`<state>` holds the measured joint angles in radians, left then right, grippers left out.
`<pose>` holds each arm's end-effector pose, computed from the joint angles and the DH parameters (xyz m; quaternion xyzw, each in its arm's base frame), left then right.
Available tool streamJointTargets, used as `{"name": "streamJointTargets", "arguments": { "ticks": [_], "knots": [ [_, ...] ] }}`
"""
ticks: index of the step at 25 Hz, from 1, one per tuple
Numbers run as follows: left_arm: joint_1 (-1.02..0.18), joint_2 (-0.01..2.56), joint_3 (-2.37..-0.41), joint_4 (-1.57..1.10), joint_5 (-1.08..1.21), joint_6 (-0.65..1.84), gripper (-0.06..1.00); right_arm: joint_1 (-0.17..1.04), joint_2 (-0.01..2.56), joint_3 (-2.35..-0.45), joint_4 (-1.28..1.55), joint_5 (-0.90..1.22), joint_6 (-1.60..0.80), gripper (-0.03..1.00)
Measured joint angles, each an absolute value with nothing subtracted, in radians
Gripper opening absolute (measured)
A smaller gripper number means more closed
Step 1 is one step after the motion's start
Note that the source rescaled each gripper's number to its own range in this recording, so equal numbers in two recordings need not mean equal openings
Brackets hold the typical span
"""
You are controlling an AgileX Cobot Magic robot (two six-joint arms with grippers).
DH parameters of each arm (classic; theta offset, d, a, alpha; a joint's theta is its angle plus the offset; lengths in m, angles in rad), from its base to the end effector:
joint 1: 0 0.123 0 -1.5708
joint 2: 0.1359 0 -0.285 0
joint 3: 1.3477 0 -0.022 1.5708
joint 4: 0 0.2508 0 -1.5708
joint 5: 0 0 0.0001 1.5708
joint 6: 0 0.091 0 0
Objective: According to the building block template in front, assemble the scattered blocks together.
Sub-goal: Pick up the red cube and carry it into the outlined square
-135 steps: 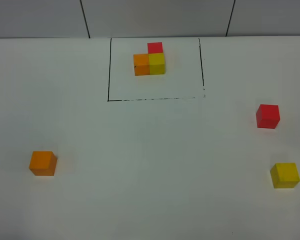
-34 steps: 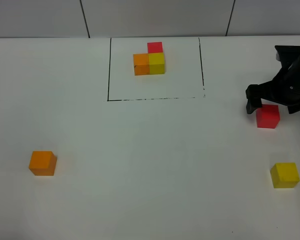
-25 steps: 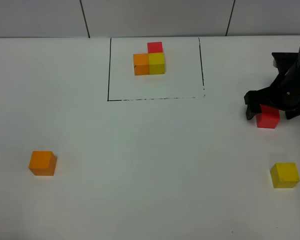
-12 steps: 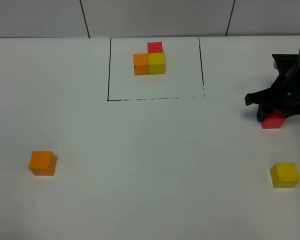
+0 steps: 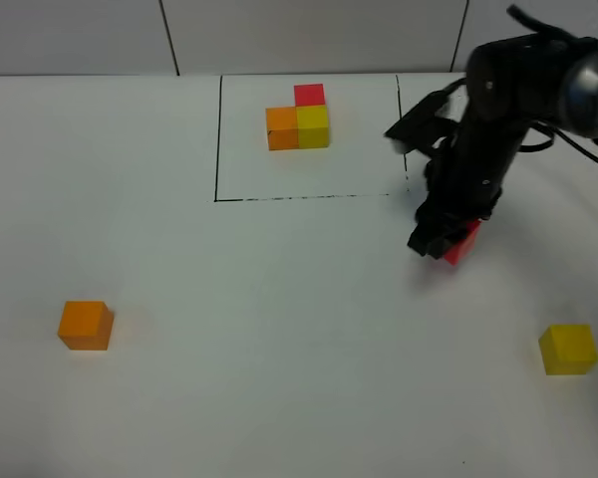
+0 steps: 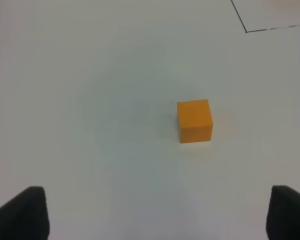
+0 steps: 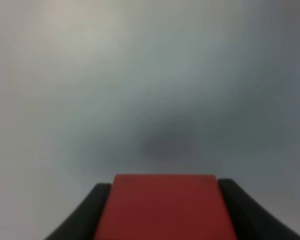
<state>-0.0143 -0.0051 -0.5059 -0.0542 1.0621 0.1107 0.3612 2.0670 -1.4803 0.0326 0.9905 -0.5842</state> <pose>-0.0065 -0.0042 0.2789 0.0543 0.8487 -0.0017 0.5261 0.3793 0.1459 0.1614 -0.4474 0.8933 0.0094 0.0417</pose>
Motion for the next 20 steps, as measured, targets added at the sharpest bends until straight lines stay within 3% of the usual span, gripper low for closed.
{"name": "streamJointTargets", "arguments": {
  "ticks": [7,13,20],
  "knots": [
    [-0.014,-0.005,-0.506,-0.054,1.062,0.111,1.00,0.528,2.170,-1.695,0.000,1.052,-0.834,0.00],
    [-0.014,-0.005,-0.506,-0.054,1.062,0.111,1.00,0.551,2.314,-1.917,0.062,1.154,-0.954,0.00],
    [-0.014,-0.005,-0.506,-0.054,1.062,0.111,1.00,0.549,2.393,-1.992,0.116,1.172,-1.061,0.00]
  ]
}}
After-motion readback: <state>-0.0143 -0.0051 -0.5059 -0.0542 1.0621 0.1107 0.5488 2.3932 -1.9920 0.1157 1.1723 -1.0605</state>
